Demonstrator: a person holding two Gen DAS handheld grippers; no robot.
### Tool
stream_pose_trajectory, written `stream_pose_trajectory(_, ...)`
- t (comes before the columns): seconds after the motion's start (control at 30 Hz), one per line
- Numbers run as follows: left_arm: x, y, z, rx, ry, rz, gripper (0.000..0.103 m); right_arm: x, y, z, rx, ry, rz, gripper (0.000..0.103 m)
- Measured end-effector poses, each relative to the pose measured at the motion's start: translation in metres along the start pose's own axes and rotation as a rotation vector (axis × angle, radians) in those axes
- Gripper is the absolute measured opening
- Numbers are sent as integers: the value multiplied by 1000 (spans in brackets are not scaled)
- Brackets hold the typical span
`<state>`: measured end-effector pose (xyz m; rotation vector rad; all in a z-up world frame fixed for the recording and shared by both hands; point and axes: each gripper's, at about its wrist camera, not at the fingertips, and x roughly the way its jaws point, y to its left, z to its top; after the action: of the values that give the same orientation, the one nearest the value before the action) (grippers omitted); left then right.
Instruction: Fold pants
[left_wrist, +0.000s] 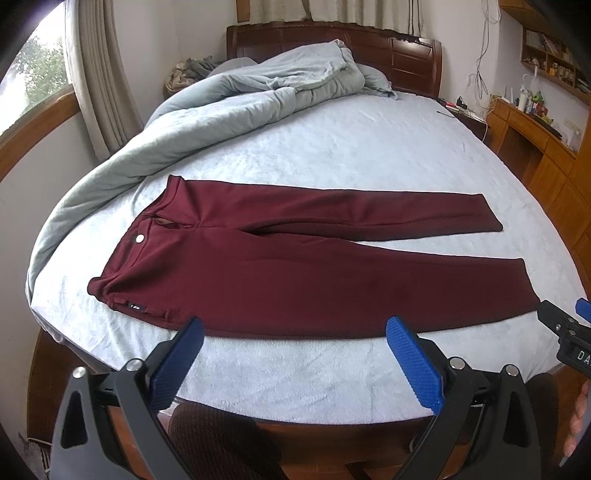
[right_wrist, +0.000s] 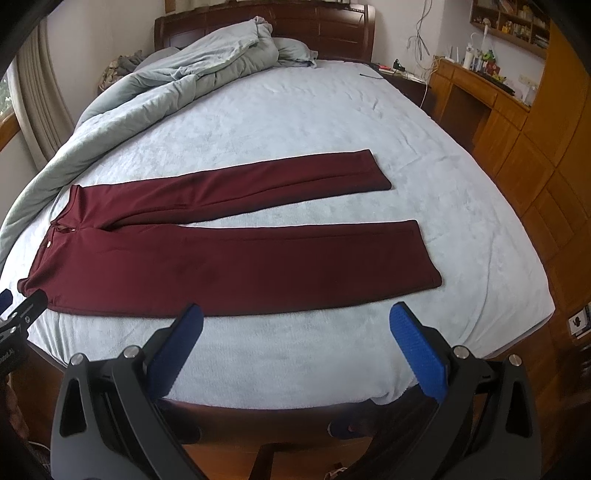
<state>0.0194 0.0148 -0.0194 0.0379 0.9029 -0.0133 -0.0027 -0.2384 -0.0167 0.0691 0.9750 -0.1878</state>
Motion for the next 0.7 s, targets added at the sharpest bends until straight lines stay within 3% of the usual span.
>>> stream_pose_trajectory(0.7,5,-1,3,5,11,-5,99,5,1,2,-2,12,0,100)
